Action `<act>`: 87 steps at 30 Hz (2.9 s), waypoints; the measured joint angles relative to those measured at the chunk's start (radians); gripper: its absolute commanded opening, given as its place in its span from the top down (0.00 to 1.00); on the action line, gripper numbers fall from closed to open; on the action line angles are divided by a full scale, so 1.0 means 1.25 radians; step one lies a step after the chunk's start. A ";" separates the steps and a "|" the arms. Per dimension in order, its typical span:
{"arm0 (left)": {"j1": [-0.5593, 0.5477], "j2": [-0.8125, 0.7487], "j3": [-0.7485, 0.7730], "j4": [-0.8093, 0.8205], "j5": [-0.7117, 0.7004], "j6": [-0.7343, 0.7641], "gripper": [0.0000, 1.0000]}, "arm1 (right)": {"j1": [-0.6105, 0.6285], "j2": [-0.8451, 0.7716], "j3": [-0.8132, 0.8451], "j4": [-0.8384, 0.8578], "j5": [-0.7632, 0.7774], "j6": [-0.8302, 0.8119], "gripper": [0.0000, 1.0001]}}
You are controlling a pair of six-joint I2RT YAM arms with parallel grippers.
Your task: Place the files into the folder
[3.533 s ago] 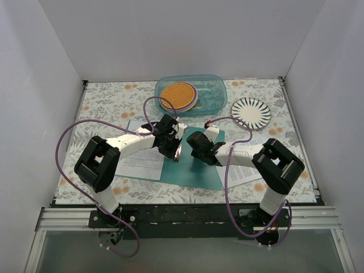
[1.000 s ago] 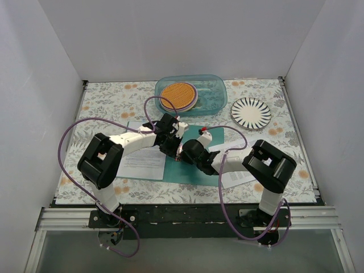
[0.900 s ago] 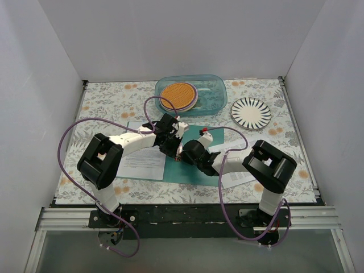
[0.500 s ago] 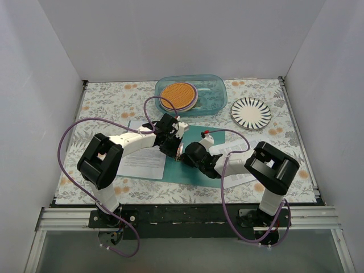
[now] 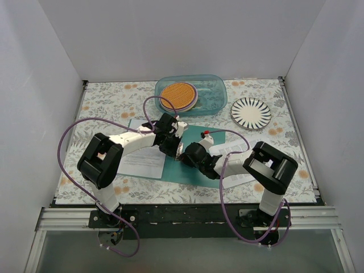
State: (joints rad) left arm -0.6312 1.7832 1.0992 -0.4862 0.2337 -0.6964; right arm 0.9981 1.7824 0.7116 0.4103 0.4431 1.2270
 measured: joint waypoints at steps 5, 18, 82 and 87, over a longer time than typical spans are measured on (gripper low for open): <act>0.012 0.004 0.000 0.002 -0.005 0.000 1.00 | 0.001 0.025 0.006 0.041 0.003 0.001 0.99; -0.001 0.021 0.008 -0.002 -0.037 0.001 1.00 | 0.001 0.045 0.010 0.077 0.008 0.001 0.99; 0.125 -0.157 -0.162 -0.114 0.132 0.105 1.00 | 0.039 0.047 0.004 0.076 -0.211 0.087 0.99; 0.122 -0.157 -0.162 -0.111 0.126 0.100 1.00 | 0.038 0.048 0.004 0.078 -0.213 0.087 0.99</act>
State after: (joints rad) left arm -0.4782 1.5871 0.8963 -0.6254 0.3912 -0.5713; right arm 1.0462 1.8420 0.7162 0.5076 0.1764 1.3361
